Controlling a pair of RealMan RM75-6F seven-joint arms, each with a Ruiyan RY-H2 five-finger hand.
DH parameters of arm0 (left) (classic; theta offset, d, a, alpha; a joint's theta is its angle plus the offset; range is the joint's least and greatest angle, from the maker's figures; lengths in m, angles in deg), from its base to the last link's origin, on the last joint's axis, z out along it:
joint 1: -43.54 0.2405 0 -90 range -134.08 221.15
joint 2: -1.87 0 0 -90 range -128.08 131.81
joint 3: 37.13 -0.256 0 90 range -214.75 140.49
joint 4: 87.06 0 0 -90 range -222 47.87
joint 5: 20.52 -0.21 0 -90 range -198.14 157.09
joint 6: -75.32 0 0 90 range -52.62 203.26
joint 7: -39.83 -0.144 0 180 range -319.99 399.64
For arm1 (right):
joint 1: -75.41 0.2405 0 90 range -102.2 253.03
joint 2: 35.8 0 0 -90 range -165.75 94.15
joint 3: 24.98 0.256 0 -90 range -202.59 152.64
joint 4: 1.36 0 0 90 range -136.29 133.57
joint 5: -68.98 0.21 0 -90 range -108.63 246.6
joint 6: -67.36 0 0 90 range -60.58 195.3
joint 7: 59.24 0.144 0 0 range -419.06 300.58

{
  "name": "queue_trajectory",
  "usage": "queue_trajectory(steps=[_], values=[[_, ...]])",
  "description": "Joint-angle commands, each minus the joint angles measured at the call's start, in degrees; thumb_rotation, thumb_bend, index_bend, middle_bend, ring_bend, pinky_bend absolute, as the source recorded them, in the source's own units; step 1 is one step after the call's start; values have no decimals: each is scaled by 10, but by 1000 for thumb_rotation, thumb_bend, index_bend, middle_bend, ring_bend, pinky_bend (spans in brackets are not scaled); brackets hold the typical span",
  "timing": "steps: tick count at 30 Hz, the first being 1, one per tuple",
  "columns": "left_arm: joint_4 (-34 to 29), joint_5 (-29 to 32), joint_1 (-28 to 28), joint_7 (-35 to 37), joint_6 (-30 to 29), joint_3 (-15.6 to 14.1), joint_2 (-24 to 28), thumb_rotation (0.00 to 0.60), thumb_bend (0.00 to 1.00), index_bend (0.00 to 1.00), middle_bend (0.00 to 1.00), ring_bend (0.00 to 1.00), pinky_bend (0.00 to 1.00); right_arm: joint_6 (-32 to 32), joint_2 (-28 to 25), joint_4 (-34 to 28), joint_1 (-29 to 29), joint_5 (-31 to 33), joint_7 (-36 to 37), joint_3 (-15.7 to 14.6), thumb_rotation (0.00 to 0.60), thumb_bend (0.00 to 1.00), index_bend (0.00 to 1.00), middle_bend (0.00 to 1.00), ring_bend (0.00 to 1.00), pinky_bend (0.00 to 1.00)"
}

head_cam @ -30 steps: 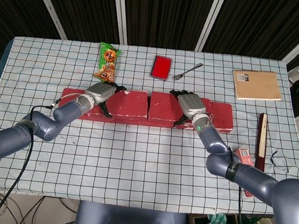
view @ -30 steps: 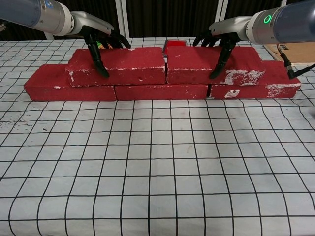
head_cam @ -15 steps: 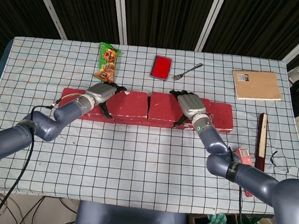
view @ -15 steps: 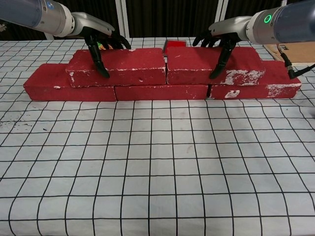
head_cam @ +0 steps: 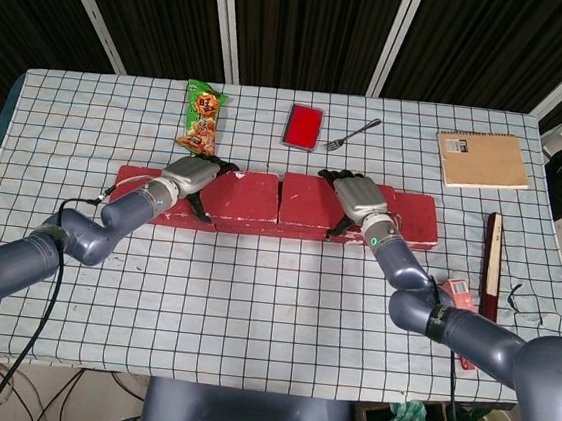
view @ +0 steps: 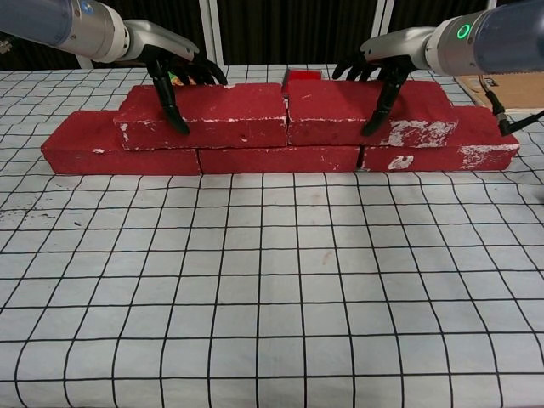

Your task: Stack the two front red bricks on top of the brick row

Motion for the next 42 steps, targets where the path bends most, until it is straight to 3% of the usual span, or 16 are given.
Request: queue_trajectory(steps=[1,42], values=[[1,0,0,0,1,-1,0,600,0,92,88,0,0,1,0,0,0,0,0,0,600,0,91,116,90,160],[3,7,-4,-1,1,-9,3,600,0,73,67,0,0,-1,2,2,2,-5,1,-4,600,0,73,70,43,114]])
